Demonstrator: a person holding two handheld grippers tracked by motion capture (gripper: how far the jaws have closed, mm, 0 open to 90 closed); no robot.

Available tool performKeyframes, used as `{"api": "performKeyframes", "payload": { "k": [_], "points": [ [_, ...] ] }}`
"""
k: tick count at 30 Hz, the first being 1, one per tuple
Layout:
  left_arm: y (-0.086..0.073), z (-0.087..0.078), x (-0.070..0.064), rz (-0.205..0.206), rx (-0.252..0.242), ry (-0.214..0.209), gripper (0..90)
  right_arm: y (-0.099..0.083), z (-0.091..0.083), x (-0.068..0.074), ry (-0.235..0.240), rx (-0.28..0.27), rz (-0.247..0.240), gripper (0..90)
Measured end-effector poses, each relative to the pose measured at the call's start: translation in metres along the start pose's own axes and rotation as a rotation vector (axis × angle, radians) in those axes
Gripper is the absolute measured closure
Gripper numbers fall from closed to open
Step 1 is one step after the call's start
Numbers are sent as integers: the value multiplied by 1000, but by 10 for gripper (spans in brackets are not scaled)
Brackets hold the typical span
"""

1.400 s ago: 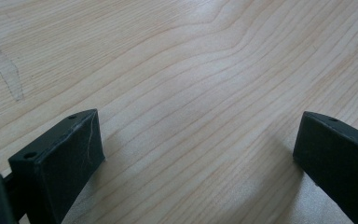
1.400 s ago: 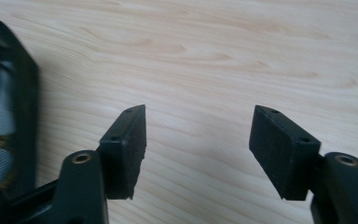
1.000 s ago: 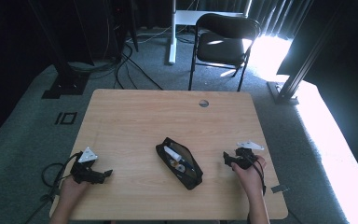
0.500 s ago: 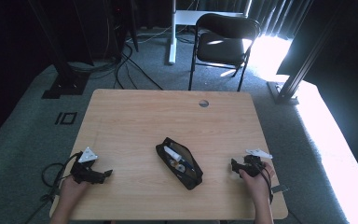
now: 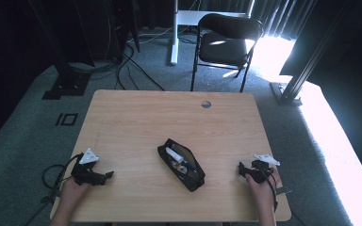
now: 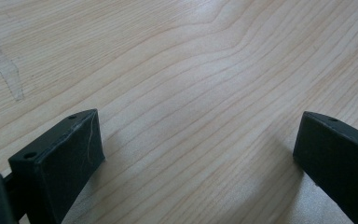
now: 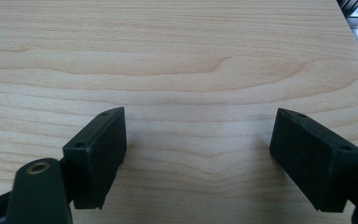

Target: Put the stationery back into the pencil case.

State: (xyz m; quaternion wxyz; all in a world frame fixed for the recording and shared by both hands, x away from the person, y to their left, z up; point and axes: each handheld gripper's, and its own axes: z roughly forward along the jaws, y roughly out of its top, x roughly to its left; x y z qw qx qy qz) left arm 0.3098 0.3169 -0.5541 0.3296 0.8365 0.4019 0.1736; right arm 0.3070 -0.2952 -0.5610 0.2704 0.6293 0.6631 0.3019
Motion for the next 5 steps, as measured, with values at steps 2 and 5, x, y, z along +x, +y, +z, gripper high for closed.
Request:
{"api": "performKeyframes", "payload": {
  "k": [2,5],
  "points": [
    [0,0,0,-3,-1,2,16,0,0,0,2,2,-3,161],
    [0,0,0,-8,0,7,16,0,0,0,6,4,-5,155]
  ]
}}
